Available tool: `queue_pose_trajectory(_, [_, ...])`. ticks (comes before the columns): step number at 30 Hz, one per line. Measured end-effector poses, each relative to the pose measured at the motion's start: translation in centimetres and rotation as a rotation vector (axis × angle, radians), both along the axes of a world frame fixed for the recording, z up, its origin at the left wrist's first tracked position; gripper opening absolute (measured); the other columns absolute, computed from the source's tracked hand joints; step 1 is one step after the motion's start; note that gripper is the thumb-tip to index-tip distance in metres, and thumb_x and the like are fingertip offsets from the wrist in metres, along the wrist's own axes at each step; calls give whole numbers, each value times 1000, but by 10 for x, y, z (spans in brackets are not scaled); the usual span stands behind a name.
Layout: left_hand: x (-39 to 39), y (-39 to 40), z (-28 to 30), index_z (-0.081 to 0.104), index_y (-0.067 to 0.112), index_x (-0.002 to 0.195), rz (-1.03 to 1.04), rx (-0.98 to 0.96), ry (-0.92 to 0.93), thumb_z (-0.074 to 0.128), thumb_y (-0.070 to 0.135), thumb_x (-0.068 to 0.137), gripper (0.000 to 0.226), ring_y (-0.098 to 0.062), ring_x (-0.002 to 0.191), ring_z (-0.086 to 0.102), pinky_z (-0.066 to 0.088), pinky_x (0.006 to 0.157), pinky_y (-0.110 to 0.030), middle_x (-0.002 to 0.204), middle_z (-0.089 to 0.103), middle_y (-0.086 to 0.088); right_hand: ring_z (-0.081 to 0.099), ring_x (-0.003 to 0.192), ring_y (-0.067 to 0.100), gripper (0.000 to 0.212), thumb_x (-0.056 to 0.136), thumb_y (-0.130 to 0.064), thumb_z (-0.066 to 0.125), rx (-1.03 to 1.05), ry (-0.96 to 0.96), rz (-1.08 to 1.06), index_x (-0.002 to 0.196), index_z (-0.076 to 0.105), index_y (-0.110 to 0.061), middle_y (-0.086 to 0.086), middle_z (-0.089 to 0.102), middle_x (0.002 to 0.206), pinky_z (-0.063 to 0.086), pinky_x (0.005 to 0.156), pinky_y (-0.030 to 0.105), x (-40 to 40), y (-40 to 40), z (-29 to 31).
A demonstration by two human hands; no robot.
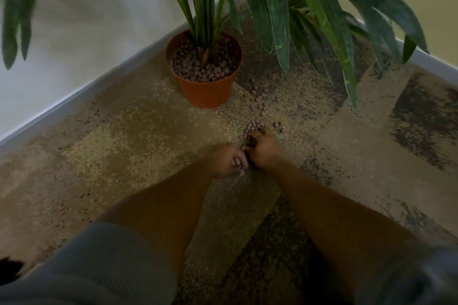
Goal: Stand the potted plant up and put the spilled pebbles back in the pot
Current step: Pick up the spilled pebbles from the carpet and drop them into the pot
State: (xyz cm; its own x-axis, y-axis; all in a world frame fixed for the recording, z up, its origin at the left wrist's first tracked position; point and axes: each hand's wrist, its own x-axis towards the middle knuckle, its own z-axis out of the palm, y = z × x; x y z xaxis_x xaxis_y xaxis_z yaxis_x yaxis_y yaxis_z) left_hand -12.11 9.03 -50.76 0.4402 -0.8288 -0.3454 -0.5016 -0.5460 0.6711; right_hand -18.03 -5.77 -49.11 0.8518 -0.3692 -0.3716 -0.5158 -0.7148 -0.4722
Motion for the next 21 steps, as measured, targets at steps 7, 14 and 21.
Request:
queue_pose_trajectory(7, [-4, -3, 3, 74, 20, 94, 24, 37, -76, 72, 21, 81, 14, -7, 76, 56, 43, 67, -18, 88, 59, 8, 47, 127, 31, 51, 89, -32, 66, -54, -11, -36, 134, 53, -12, 9, 32, 148, 42, 108, 37, 3, 6, -6])
queue_pose_trajectory(14, [2, 11, -3, 71, 10, 97, 311, -69, 61, 60, 14, 92, 13, -14, 76, 61, 47, 73, -26, 89, 70, -7, 42, 131, 34, 62, 87, -45, 64, -131, 46, -37, 140, 46, -18, 13, 27, 149, 43, 108, 44, 9, 12, -9])
queue_pose_trajectory(21, [6, 16, 21, 61, 3, 111, 931, -324, 974, 38, 10, 102, 26, -14, 87, 58, 52, 83, -25, 94, 61, -6, 42, 129, 33, 53, 91, -37, 61, -99, 28, -4, 137, 49, -15, 11, 28, 147, 41, 107, 40, 5, 16, -6])
